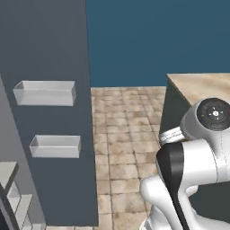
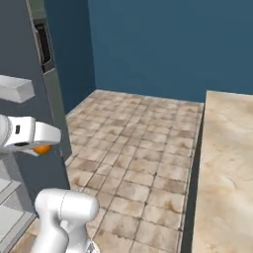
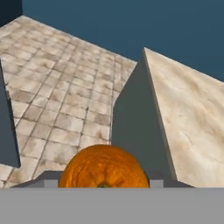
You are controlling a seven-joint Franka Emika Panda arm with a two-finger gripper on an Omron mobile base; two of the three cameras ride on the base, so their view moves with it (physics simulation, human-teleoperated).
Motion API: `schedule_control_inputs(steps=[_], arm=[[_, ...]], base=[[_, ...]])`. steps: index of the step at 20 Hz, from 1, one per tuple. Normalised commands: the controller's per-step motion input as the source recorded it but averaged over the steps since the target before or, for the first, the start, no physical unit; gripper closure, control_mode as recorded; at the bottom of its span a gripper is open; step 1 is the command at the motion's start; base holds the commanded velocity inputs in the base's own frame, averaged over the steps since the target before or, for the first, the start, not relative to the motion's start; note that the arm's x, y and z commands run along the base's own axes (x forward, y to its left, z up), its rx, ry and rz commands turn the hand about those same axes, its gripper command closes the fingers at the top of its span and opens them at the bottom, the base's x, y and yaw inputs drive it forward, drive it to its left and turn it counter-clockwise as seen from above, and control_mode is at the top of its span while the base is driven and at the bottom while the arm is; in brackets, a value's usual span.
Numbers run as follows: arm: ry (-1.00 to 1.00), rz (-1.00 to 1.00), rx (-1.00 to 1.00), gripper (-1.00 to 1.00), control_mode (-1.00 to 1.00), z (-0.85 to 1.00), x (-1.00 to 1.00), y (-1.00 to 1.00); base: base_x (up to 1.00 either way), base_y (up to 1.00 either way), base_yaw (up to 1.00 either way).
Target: Pick up the tangerine and pear from the fridge and place one fruit on each plate on the dining counter.
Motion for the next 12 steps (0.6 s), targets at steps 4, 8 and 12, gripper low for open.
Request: schedule_control_inputs(steps=[4, 8, 12], arm=[[0.0, 0.0, 0.0, 1.0, 1.0, 0.0, 0.0, 0.0], [0.0, 0.0, 0.0, 1.0, 1.0, 0.0, 0.0, 0.0], [0.0, 0.0, 0.0, 1.0, 1.0, 0.0, 0.0, 0.0]], base=[[0.49, -0.17, -0.58], [0.76, -0.09, -0.47], [0.87, -0.07, -0.37]])
